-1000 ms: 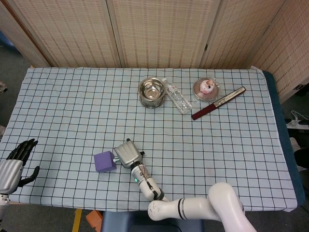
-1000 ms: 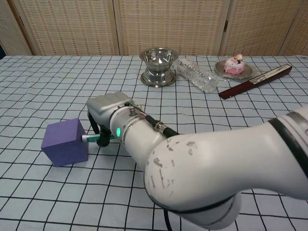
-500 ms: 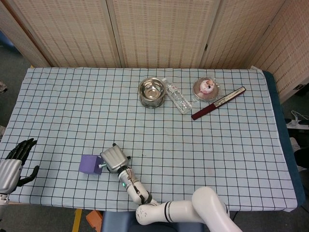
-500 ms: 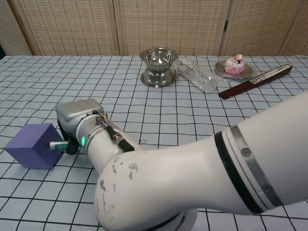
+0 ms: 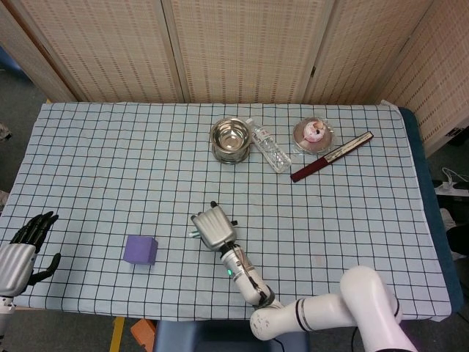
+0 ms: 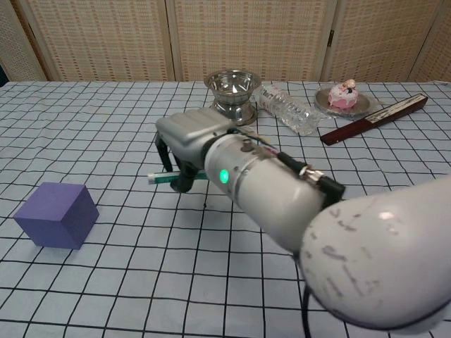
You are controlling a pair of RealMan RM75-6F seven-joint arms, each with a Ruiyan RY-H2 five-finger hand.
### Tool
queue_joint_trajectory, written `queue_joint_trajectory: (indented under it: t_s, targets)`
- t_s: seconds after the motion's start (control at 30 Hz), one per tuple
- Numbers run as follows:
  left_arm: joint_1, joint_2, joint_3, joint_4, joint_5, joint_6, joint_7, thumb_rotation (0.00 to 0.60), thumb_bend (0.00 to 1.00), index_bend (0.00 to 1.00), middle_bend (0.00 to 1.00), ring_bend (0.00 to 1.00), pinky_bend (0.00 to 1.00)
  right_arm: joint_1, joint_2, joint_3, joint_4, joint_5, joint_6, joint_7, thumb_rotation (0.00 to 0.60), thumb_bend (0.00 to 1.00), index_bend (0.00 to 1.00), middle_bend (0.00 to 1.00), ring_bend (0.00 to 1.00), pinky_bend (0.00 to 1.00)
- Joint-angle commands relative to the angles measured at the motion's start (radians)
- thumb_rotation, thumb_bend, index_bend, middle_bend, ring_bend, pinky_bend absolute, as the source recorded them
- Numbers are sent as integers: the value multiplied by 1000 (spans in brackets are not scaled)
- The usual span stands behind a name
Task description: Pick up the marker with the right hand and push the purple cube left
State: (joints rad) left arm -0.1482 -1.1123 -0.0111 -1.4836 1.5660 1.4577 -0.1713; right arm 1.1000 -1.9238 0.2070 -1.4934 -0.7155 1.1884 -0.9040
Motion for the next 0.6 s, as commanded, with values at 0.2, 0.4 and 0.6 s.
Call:
queue_joint_trajectory:
  t_s: [0.2,0.4,0.6]
  targets:
    - [-3,-17,0,-6,-3,-7,50,600,459,0,0,0,151,-292,329,-303,-219,-154,178,54,600,435,833,831,545,283]
    - [-6,-28,2,-9,-5,-15,83,600,461,0,0,0,151,-399,358,-370,-154,-224,139,203,600,432,630,645,444,283]
    - [-8,-31,3,-7,-10,-24,89,600,460,0,0,0,151,-433,367,-366,-107,-240,27,295,600,410,121,267,217,235]
